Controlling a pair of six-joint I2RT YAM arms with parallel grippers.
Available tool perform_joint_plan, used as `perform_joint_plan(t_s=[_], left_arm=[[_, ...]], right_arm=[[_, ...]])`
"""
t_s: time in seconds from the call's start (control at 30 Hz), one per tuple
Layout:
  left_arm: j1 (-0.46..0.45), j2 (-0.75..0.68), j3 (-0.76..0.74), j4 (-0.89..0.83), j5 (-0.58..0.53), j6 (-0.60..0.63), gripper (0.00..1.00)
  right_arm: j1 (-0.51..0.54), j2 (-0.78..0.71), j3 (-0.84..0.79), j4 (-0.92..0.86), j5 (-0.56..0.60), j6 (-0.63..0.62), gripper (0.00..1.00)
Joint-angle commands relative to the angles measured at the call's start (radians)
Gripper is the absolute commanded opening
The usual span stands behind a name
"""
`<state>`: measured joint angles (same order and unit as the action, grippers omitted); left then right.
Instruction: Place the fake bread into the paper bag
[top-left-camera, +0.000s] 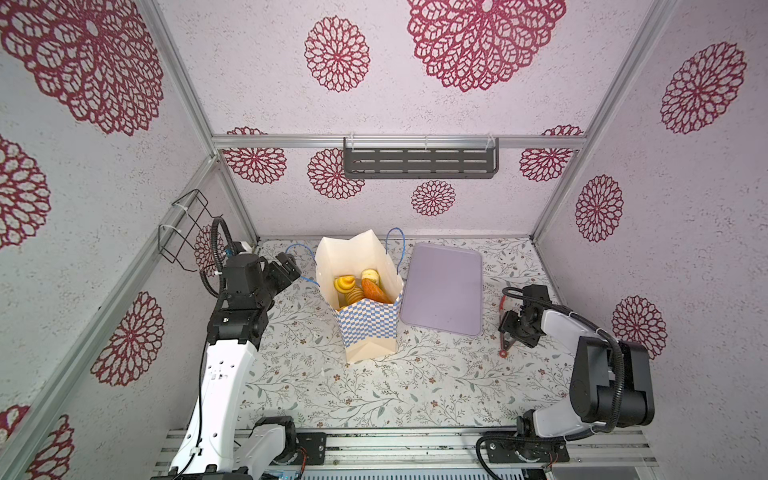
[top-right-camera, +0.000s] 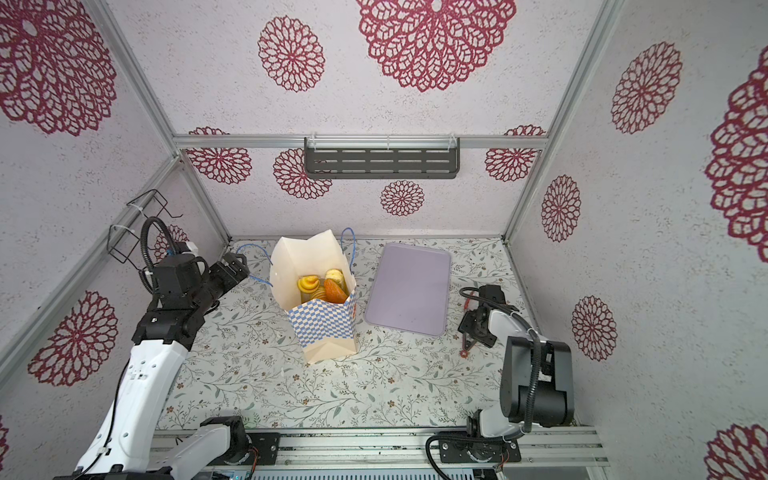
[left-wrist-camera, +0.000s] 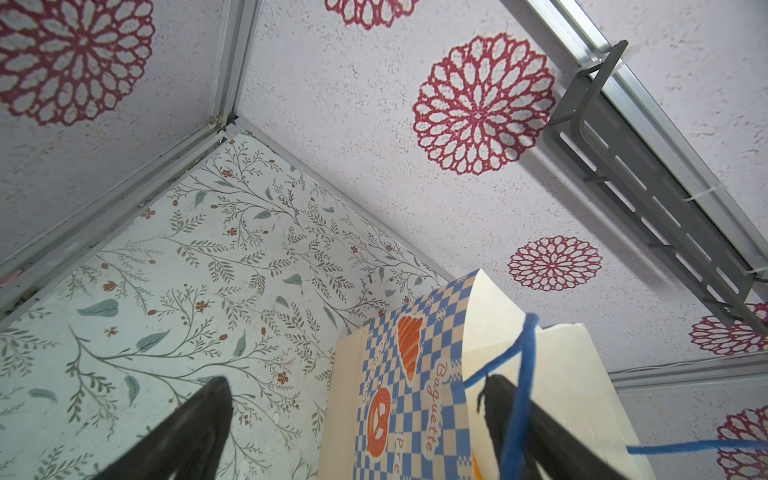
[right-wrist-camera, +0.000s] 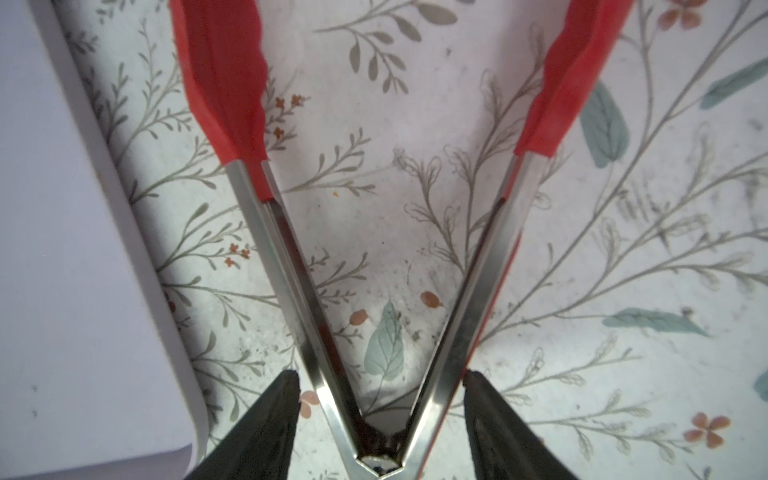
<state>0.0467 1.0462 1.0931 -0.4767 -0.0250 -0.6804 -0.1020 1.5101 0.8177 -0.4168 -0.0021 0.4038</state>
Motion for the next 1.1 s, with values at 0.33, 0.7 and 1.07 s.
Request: perform_joint_plan(t_s=[0.33, 0.7, 1.07], left_arm=[[0.011, 0.061, 0.121, 0.043, 0.001, 0.158, 0.98], [0.036, -0.041, -0.170, 0.445, -0.326, 0.262, 0.97], [0.041, 0.221, -0.554, 0.826, -0.568, 0.329, 0.97]], right_arm=[[-0.018, -0.206, 0.072, 0.041, 0.046, -0.010, 0.74], [-0.024, -0.481, -0.012, 0.482, 0.311, -0.062, 0.99], [-0.003, -0.401, -0.404, 1.039, 0.586, -0.198, 0.99]])
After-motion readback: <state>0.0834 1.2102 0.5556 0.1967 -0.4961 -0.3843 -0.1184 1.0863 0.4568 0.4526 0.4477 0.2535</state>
